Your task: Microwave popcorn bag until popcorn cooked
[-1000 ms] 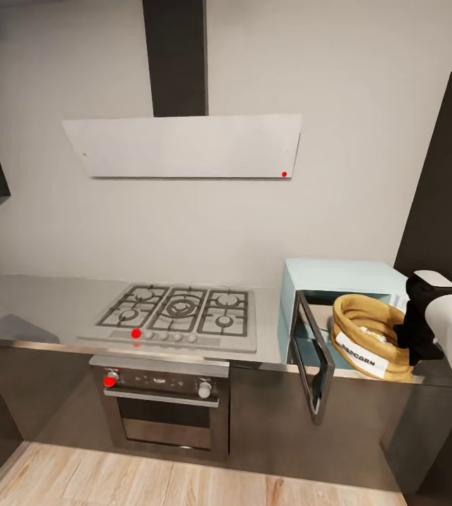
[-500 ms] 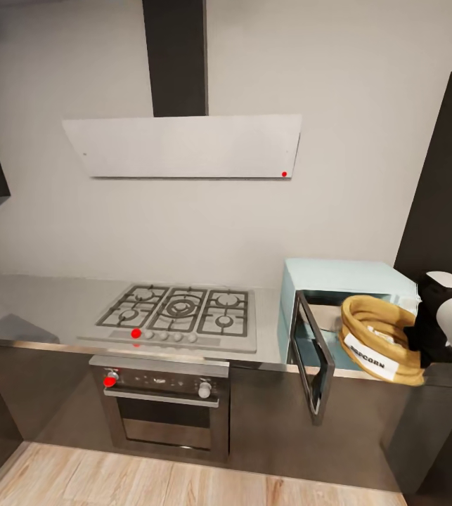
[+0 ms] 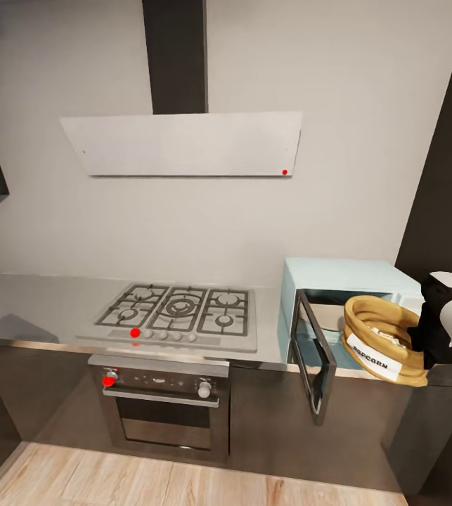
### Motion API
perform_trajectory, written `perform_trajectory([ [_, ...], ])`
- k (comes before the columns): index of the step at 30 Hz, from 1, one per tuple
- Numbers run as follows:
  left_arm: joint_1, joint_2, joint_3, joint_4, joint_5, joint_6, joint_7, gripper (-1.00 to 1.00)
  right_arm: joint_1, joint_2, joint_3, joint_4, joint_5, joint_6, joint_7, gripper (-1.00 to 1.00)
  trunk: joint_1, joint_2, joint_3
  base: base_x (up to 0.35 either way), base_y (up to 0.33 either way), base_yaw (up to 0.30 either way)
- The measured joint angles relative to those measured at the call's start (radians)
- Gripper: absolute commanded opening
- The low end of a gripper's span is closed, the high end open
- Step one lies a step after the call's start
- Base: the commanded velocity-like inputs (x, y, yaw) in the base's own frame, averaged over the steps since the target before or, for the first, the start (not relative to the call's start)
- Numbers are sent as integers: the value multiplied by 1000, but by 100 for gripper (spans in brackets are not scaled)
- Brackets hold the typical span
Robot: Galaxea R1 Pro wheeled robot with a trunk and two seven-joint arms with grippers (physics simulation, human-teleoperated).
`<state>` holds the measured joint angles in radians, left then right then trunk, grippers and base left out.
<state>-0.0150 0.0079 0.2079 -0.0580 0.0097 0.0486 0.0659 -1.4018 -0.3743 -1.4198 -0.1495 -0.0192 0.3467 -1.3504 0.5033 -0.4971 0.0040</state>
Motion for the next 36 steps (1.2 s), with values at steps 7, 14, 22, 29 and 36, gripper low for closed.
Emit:
perform_trajectory([
  [7,1,0,0,0,0,0,0,100,1,0,0,0,0,-1,-8,-100,27,-48,-21,0,0,0],
  [14,0,0,0,0,0,1,0,100,1,1,-2,0,-1,-5,-97,-100,54,-97,-42,0,0,0],
  [22,1,0,0,0,0,0,0,100,1,2,-15,0,-3,-25,-107,-100,84,-153,-67,0,0,0],
  [29,1,0,0,0,0,0,0,100,1,2,-54,-1,-3,-137,-108,-100,111,-202,-89,0,0,0],
  [36,1,0,0,0,0,1,0,100,1,2,-57,-2,-3,-149,-103,-100,138,-251,-111,0,0,0],
])
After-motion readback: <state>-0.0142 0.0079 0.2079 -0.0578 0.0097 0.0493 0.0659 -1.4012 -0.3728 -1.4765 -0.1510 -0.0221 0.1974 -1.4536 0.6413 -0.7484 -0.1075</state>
